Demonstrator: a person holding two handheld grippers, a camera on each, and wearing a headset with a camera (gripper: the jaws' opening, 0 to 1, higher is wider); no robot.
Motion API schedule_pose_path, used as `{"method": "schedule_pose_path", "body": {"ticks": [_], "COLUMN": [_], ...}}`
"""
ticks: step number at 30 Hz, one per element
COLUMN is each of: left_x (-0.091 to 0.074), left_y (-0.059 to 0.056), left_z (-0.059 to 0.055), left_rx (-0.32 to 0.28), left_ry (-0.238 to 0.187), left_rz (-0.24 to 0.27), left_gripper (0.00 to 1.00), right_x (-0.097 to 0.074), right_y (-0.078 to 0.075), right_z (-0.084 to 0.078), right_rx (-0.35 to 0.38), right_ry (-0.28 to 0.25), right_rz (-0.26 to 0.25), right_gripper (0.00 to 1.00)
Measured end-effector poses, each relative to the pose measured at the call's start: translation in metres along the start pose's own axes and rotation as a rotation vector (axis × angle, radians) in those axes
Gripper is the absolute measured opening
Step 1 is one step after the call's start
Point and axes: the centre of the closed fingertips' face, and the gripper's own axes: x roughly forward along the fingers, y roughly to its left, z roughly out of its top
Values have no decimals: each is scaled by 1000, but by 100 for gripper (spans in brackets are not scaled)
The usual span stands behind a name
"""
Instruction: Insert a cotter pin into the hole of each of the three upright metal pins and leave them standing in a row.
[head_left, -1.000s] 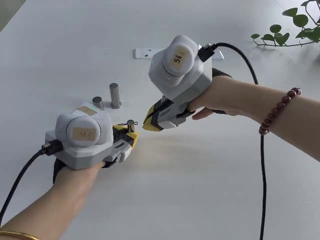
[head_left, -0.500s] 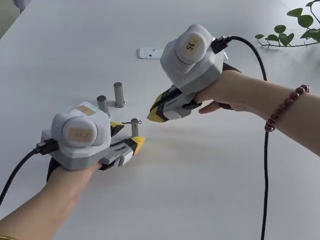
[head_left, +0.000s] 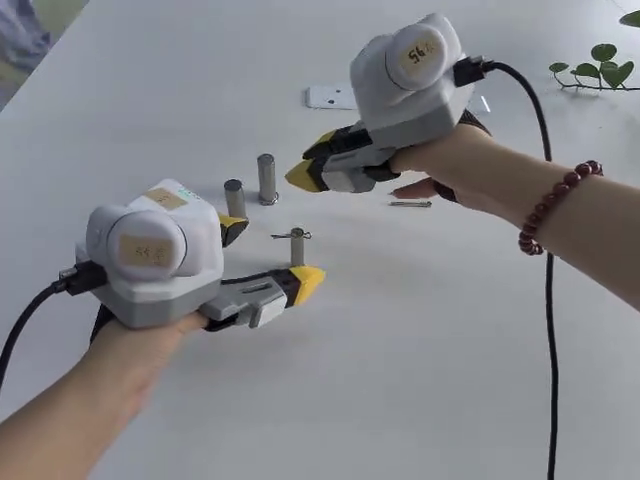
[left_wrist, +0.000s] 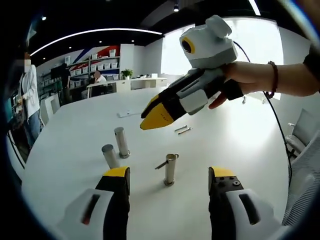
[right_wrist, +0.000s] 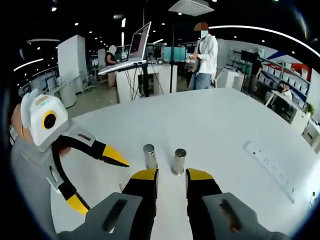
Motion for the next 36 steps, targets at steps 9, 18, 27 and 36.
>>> {"method": "schedule_pose_path", "body": {"ticks": [9, 18, 27, 36], "left_x": [-8, -12, -17, -19], "left_y": [-5, -2, -2, -1], "left_z": [0, 8, 2, 4], "left_rx": [34, 7, -7, -30], "left_ry": [-1, -22, -3, -6], "left_rz": [-13, -2, -1, 6], "left_gripper": [77, 85, 84, 81], "right_x": [30, 52, 63, 63], "right_y": [-2, -12, -9, -10], "right_z": [5, 8, 7, 6], "right_rx": [11, 21, 29, 58], "right_ry": [-50, -59, -83, -88], "right_rz": [21, 24, 35, 34], "right_gripper": [22, 20, 13, 9]}}
